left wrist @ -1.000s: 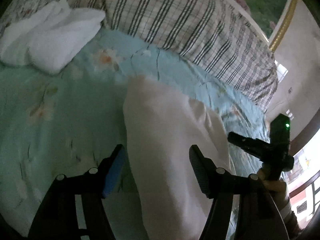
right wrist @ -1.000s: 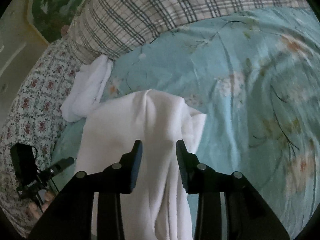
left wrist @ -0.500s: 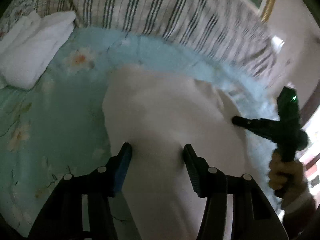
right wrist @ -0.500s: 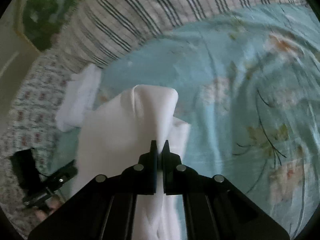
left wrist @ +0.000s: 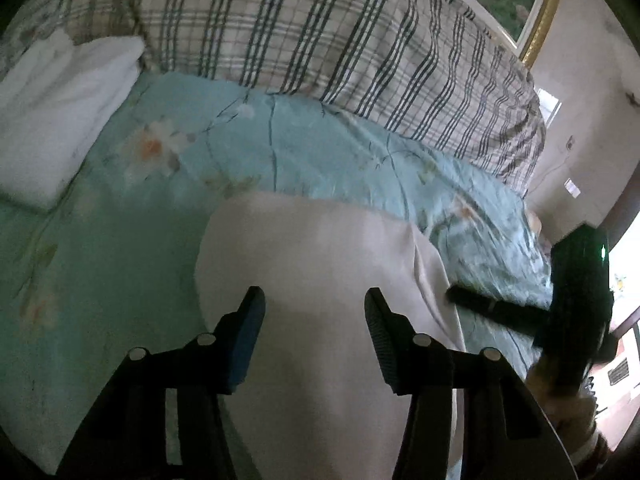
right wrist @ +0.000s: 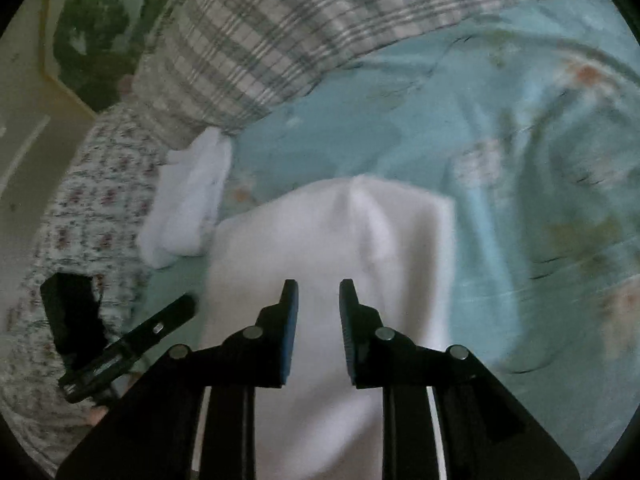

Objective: Fold large clothes

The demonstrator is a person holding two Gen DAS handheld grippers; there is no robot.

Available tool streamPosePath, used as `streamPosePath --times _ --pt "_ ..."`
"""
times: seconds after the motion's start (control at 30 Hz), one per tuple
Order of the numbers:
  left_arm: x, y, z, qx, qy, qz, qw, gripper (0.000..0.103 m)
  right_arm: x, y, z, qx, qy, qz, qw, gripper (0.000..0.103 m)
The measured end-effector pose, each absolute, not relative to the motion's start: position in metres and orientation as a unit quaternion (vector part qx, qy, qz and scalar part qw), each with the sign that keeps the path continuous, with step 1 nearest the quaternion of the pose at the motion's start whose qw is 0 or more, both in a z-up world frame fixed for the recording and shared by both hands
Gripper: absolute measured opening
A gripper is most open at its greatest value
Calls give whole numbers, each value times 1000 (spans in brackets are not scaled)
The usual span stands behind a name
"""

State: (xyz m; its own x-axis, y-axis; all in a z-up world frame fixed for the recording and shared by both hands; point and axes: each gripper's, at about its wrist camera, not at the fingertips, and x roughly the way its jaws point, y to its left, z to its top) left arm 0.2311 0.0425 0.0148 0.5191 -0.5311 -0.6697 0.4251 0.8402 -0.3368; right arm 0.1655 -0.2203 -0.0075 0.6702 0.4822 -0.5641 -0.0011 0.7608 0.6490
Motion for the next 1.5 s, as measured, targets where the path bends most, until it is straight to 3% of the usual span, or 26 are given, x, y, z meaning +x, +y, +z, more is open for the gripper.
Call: streamPosePath --times 0.13,0.2,0.23,0.27,0.57,0.7,0.9,1.07,1.2,1.5 --pt "263 23 1 -42 428 -279 859 46 176 -212 -39 317 410 117 847 22" --pt "279 15 -17 -8 450 -263 854 22 175 -222 -59 309 428 88 845 14" --pt "285 14 -26 5 458 -249 853 14 174 -226 -65 312 432 84 842 0" --pt "291 14 -34 8 463 -245 852 10 173 -232 -73 315 437 79 839 0" --pt "271 23 -26 9 448 -248 859 8 172 -237 -76 310 441 93 837 0" --pt "217 42 3 0 423 -255 869 19 161 -240 -67 320 439 100 834 0" --pt "125 68 16 -24 399 -314 861 19 113 -228 -37 296 421 139 846 3" --pt "78 63 -1 -11 403 -336 851 19 84 -213 -39 270 436 171 841 3" --pt "74 63 -29 3 428 -321 845 12 71 -211 -58 229 463 149 843 2" --pt "59 58 -46 38 415 -303 857 11 57 -221 -64 218 454 99 858 0"
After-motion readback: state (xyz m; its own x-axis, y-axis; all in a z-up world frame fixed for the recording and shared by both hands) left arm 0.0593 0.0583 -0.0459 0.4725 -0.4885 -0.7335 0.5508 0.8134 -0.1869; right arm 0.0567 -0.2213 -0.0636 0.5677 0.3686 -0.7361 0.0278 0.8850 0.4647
